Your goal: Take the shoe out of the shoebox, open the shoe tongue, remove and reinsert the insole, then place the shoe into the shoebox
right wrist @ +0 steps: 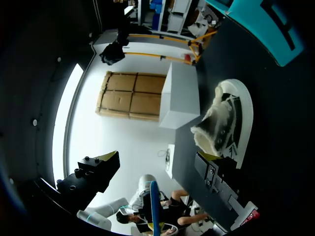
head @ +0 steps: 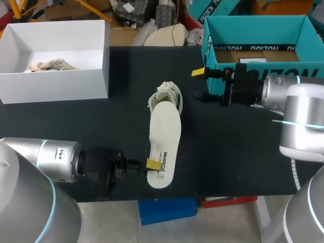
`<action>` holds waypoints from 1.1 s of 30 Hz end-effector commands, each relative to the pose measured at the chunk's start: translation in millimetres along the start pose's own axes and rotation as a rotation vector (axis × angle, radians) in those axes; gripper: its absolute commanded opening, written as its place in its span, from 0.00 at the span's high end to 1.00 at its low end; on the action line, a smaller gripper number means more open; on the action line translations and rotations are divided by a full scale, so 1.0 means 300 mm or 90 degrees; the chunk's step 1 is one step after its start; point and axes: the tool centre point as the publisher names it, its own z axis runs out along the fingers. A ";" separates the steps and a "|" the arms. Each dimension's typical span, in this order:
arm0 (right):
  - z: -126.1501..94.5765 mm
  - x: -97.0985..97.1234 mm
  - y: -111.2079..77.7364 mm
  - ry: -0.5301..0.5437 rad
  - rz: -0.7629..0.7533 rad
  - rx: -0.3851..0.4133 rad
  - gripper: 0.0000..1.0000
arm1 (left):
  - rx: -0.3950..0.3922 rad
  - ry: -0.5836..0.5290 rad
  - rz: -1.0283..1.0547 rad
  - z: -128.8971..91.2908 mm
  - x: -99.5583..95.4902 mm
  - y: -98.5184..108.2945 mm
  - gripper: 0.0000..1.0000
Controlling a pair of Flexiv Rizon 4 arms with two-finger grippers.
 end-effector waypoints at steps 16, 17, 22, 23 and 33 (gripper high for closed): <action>0.004 0.001 -0.003 -0.001 0.000 -0.002 0.00 | -0.023 0.063 -0.012 0.074 0.108 0.431 1.00; 0.004 0.001 -0.003 -0.001 0.000 -0.002 0.00 | -0.023 0.073 -0.006 0.078 0.107 0.454 1.00; 0.004 0.001 -0.003 -0.001 0.000 -0.002 0.00 | -0.019 0.101 -0.007 0.095 0.103 0.548 1.00; 0.004 0.001 -0.003 -0.001 0.000 -0.002 0.00 | -0.020 0.102 -0.006 0.097 0.104 0.563 1.00; 0.004 0.001 -0.003 -0.001 0.000 -0.002 0.00 | -0.009 0.096 -0.019 0.099 0.107 0.589 1.00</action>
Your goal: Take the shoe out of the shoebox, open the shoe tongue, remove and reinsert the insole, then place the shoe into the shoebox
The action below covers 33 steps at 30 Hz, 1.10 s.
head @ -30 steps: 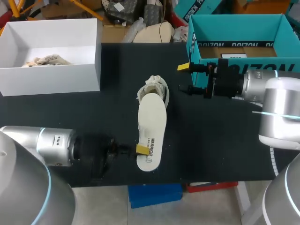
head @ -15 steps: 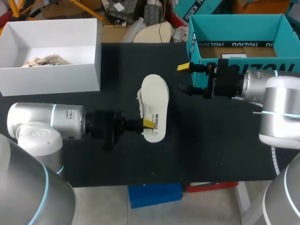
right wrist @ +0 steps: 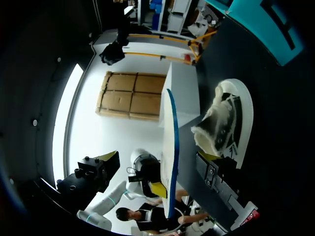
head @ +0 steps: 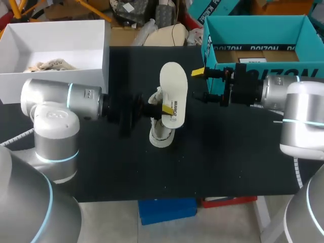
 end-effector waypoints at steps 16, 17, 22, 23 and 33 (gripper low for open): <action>0.044 -0.041 0.050 0.011 -0.042 0.171 0.00 | 0.010 0.002 0.000 0.005 0.003 0.016 1.00; 0.046 -0.050 0.047 0.007 -0.039 0.175 0.00 | 0.010 0.002 0.000 0.005 0.003 0.016 1.00; 0.068 -0.073 0.033 0.014 -0.033 0.180 0.26 | 0.010 0.002 0.000 0.005 0.003 0.016 1.00; 0.074 -0.072 0.031 0.015 -0.033 0.183 0.36 | 0.010 0.002 0.000 0.005 0.003 0.016 1.00; 0.130 -0.072 -0.015 0.017 -0.030 0.200 0.60 | 0.010 0.002 0.000 0.005 0.003 0.016 1.00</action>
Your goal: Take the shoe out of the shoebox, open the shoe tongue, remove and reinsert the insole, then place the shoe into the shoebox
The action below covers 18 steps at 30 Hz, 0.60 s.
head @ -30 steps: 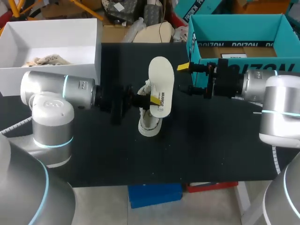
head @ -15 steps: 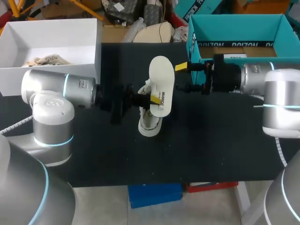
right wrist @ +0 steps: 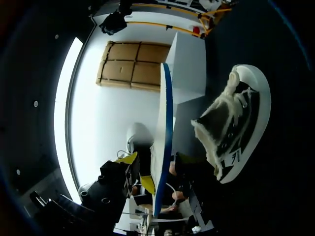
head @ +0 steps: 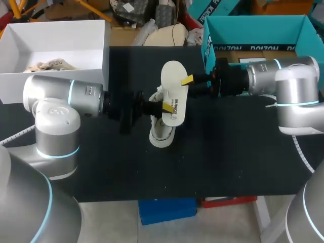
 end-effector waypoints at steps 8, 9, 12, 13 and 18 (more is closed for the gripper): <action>0.049 -0.016 -0.015 0.003 0.012 0.010 0.65 | 0.001 0.003 0.000 0.001 -0.003 0.000 1.00; 0.052 -0.015 -0.014 0.004 0.012 0.011 0.64 | 0.001 0.003 0.000 0.001 -0.003 0.000 1.00; 0.059 -0.016 -0.010 0.003 0.012 0.015 0.67 | 0.001 0.003 0.000 0.001 -0.003 0.000 1.00; 0.061 -0.016 -0.009 0.002 0.012 0.017 0.68 | 0.001 0.003 0.000 0.001 -0.003 0.000 1.00; 0.066 -0.012 -0.005 -0.003 0.012 0.023 0.81 | 0.001 0.003 0.000 0.001 -0.003 0.000 1.00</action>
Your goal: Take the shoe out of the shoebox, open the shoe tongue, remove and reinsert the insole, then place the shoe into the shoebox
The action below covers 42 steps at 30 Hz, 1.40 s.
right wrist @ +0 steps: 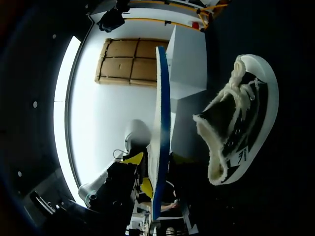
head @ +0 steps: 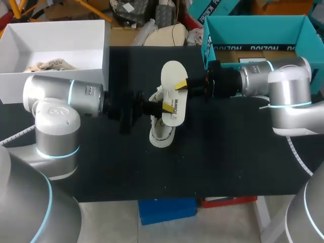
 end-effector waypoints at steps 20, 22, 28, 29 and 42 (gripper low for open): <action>0.008 0.003 0.015 -0.025 0.012 0.015 1.00 | -0.035 0.179 0.081 -0.127 -0.078 -0.003 0.00; 0.008 0.003 0.015 -0.025 0.012 0.015 1.00 | -0.026 0.222 0.095 -0.165 -0.098 -0.010 0.00; 0.008 0.003 0.015 -0.025 0.012 0.015 1.00 | 0.055 0.580 0.238 -0.209 -0.137 -0.053 0.00; 0.008 0.003 0.015 -0.025 0.012 0.015 1.00 | 0.061 0.639 0.268 -0.209 -0.144 -0.057 0.00; 0.008 0.003 0.015 -0.025 0.012 0.015 1.00 | 0.049 0.988 0.379 -0.178 -0.226 -0.081 0.00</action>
